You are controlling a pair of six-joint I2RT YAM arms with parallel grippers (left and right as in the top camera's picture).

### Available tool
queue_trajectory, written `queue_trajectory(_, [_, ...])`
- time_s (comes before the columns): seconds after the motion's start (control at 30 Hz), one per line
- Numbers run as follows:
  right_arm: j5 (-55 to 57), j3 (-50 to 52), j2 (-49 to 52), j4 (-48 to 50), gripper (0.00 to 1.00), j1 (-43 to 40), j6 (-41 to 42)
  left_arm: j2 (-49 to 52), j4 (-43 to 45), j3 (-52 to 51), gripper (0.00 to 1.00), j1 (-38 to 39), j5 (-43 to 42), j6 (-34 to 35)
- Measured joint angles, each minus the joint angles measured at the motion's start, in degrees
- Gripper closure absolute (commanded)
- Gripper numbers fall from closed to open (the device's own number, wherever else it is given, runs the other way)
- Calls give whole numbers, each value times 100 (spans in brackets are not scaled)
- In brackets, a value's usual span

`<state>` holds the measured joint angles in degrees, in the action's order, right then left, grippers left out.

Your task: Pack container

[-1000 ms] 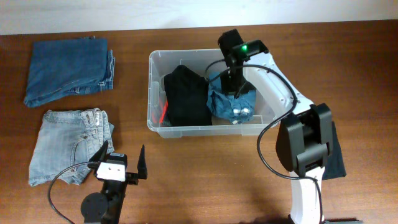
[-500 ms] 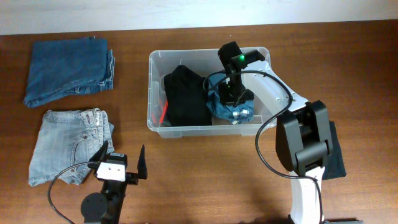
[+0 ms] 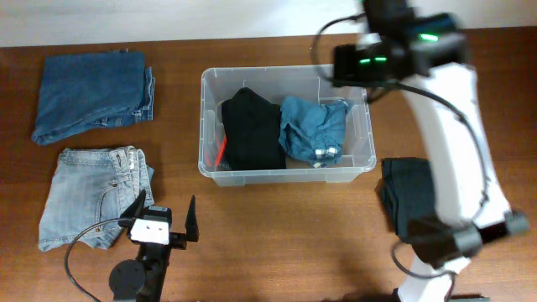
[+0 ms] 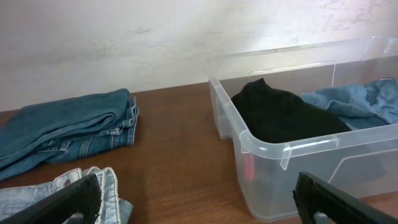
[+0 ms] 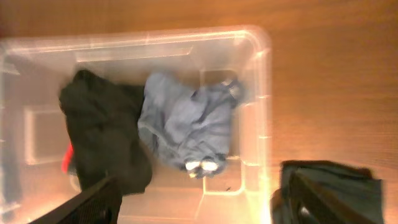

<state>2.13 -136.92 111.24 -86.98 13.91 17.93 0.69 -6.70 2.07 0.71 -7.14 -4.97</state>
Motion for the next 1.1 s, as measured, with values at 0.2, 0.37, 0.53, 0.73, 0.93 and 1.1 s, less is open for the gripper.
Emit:
queue_trajectory(0.2, [68, -90, -645, -977, 4, -951, 317, 0, 0, 0, 1, 0, 0, 0])
queue_trajectory(0.37, [61, 398, -796, -997, 1, -1777, 671, 0, 0, 0, 1, 0, 0, 2])
queue_trajectory(0.53, [37, 1534, -1069, -997, 1, -2876, 1174, 0, 2, 0, 1, 0, -2, 0])
queue_trajectory(0.73, [-94, 3316, -1069, -455, 1, -3257, 1331, -2, 0, 0, 1, 0, -2, 2])
queue_trajectory(0.93, [-282, 4636, -1067, 323, 23, -3259, 1362, 0, 0, 0, 1, 0, -2, 2])
queue_trajectory(1.1, [-361, 5829, -1067, 1239, 44, -3259, 1362, 0, 0, 0, 0, 0, -2, 2])
